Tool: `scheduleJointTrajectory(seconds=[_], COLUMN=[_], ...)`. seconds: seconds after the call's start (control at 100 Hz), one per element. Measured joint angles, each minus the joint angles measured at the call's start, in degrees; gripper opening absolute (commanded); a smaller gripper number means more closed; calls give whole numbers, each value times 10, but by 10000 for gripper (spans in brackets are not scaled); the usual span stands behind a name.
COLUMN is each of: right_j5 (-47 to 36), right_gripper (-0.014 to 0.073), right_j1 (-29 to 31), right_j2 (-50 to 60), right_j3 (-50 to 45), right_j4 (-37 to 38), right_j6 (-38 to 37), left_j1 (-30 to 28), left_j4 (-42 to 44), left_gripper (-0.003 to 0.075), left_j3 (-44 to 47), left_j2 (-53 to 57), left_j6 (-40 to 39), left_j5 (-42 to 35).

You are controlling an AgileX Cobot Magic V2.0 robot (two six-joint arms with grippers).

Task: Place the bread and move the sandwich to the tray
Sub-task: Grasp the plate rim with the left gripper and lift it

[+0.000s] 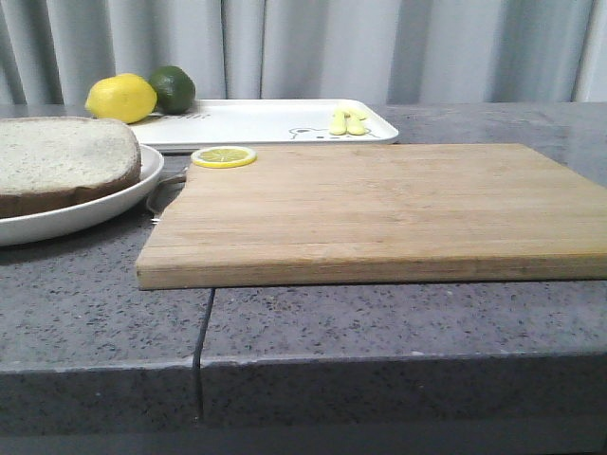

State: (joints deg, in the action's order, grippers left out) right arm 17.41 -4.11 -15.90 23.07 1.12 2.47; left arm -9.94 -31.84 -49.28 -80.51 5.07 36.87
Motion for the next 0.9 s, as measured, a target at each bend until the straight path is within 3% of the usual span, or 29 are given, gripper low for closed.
scheduleJointTrajectory(seconds=[0.39, 0.9], right_j5=[0, 0], right_gripper=[498, 498], right_j1=[0, 0], right_j2=[0, 0], right_j3=[0, 0], right_j4=[0, 0], right_j6=[0, 0], left_j1=[0, 0], left_j4=[-29, -156], left_gripper=[-19, -19], left_j3=[0, 3], left_j2=[0, 60], left_j6=[0, 19], left_j5=[14, 24])
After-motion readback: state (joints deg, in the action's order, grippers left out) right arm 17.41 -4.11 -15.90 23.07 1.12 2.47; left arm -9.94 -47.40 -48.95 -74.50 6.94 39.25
